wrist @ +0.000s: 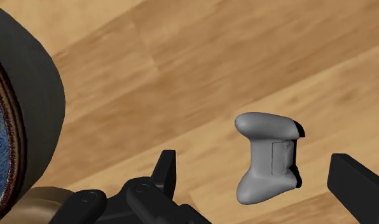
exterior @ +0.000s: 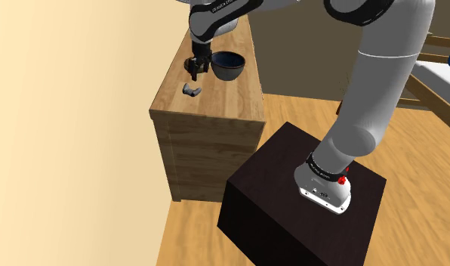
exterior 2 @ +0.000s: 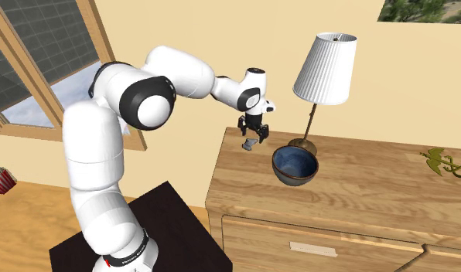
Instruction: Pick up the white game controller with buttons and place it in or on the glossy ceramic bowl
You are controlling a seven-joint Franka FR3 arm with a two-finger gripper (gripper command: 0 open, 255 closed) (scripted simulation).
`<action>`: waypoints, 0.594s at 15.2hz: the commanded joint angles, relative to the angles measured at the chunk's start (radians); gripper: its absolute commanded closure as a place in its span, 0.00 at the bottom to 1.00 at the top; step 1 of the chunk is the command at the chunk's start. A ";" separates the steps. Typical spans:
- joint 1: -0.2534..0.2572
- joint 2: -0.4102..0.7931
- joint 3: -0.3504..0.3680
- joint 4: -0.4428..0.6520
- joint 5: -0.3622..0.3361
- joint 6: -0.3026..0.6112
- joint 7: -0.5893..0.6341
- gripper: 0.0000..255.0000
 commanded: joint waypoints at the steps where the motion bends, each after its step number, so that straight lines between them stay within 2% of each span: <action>1: 0.001 0.084 0.004 0.090 0.004 0.006 -0.010 0.00; 2: 0.001 0.109 0.006 0.118 0.005 0.007 -0.013 0.00; 9: 0.002 0.162 0.005 0.100 0.003 0.079 -0.012 0.00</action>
